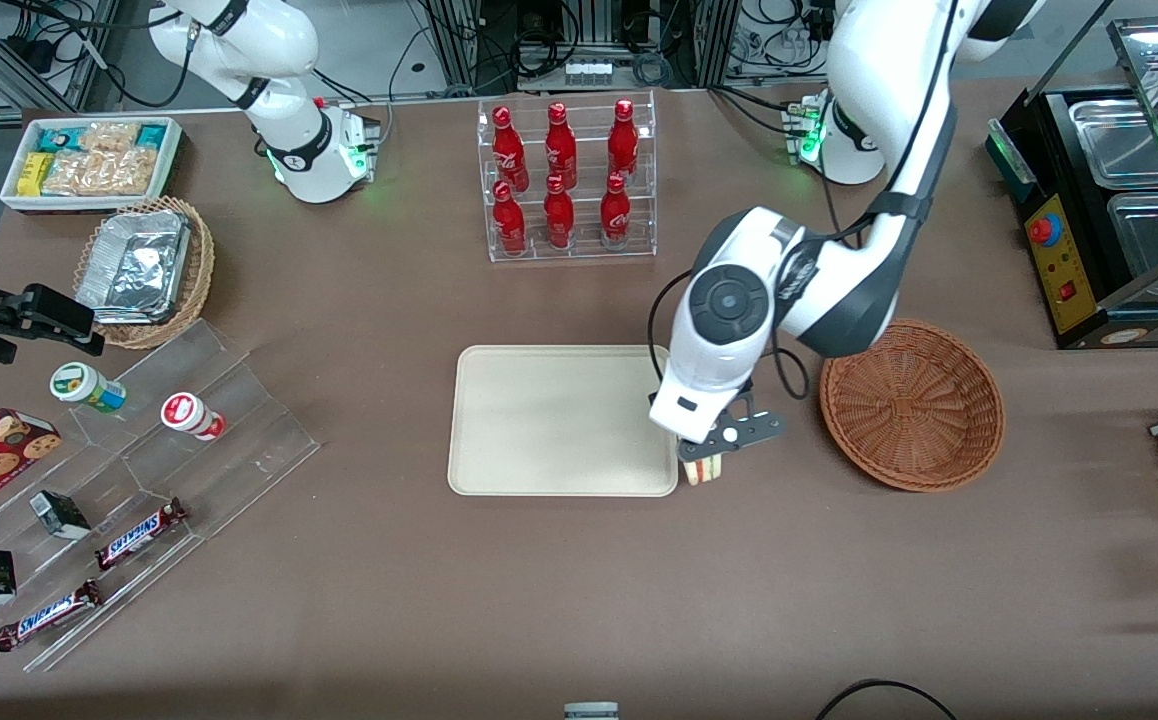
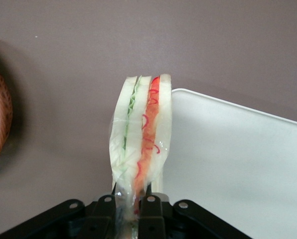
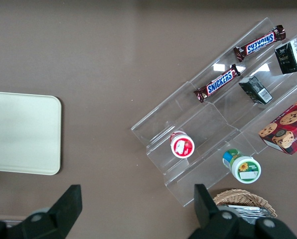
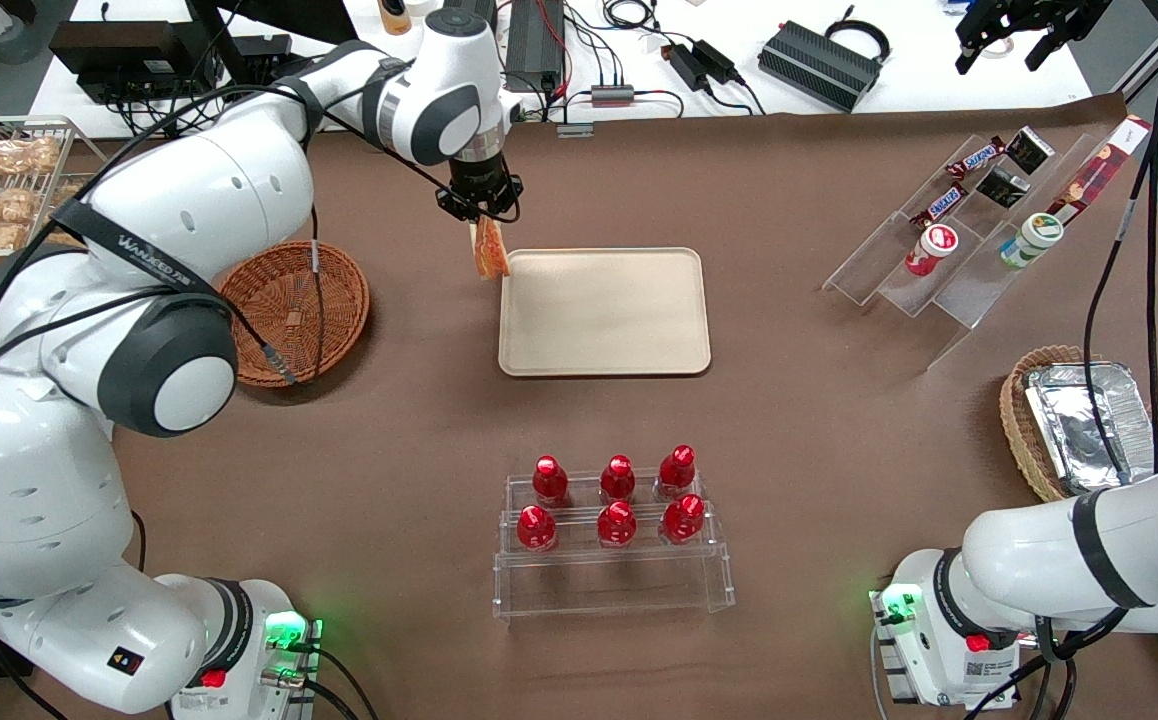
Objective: Place sandwich from basket to tray
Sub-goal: 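Carry the sandwich with the left gripper over to the cream tray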
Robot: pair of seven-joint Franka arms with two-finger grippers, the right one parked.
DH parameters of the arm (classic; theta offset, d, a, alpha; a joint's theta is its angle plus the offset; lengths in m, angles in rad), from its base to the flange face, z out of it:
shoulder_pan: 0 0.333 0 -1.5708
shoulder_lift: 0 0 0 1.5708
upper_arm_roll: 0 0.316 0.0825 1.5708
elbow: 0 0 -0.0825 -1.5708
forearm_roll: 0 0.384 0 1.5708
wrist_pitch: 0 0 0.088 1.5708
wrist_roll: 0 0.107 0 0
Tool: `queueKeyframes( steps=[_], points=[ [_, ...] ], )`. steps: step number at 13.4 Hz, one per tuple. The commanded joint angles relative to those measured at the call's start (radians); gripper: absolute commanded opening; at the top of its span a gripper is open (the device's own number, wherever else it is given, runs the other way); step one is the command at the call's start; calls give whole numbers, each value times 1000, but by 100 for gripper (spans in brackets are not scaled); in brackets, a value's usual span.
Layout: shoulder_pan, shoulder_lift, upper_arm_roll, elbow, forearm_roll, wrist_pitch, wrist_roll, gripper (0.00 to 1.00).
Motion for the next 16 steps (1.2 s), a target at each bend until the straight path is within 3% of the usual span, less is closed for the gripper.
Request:
queueKeyframes(
  steps=[1,5,11,13,14,15,16],
  points=[
    [-52,50,11,35,35,47,39,12],
    [-114,129,11,35,99,150,39,13],
    [-151,209,11,33,104,246,37,14],
    [-151,212,11,30,104,246,44,20],
    [-151,221,11,30,104,246,44,27],
    [-152,227,11,30,104,246,42,54],
    [-152,225,11,30,104,246,44,93]
  ],
)
